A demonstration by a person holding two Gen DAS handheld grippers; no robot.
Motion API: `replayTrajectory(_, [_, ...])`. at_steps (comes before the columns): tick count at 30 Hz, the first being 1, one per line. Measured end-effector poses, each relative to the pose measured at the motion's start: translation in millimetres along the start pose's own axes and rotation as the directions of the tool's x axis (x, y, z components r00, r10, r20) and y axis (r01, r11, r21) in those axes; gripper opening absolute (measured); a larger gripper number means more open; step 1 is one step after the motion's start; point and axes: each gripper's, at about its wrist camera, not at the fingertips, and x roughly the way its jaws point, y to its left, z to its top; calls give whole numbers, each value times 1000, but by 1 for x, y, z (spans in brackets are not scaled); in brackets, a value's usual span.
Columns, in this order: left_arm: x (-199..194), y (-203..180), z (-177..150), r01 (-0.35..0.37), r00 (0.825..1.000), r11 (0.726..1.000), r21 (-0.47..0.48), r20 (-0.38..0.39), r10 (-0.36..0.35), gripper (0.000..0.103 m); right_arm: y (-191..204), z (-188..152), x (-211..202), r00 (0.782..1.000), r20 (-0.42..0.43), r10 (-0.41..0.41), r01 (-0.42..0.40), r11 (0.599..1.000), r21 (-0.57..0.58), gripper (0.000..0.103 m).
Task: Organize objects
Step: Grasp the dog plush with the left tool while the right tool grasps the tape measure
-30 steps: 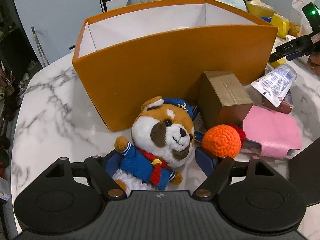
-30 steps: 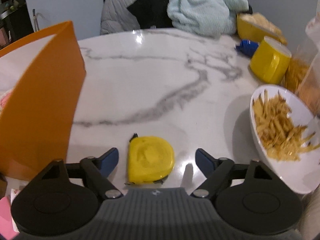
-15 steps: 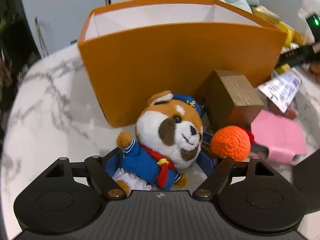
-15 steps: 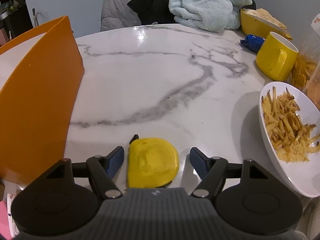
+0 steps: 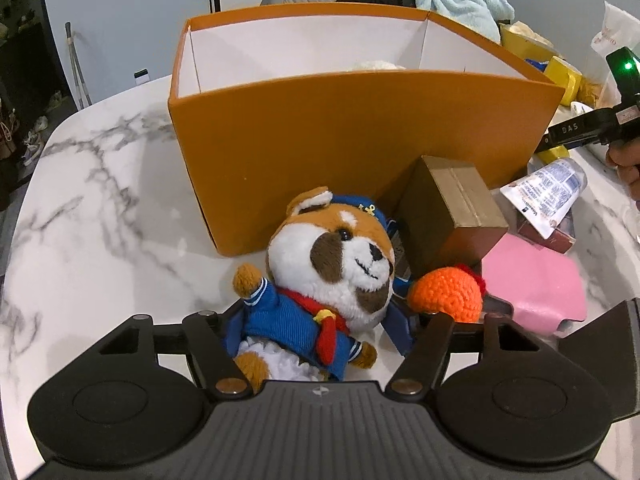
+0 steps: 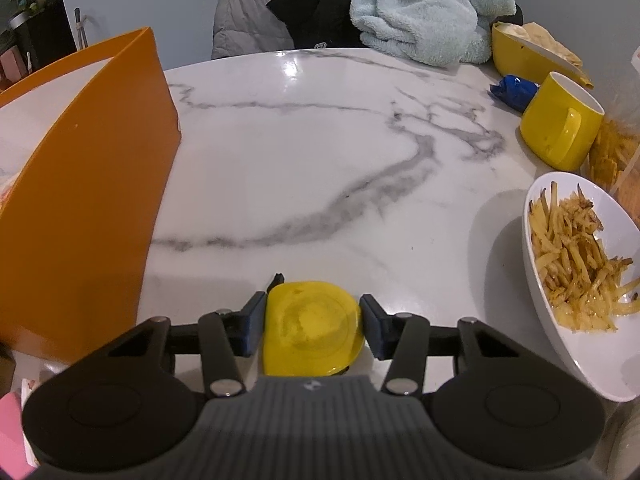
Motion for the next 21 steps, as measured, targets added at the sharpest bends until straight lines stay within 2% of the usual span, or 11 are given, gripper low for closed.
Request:
replayTrajectory(13, [-18,-3,2,0,1000,1000,15,18,0,75,-1,3,-24,997,35,62,-64,997,48,52])
replayTrajectory(21, [-40,-9,10,9,997,999,41,80,-12,75,-6,7,-43,992,78,98,-105,990,91,52])
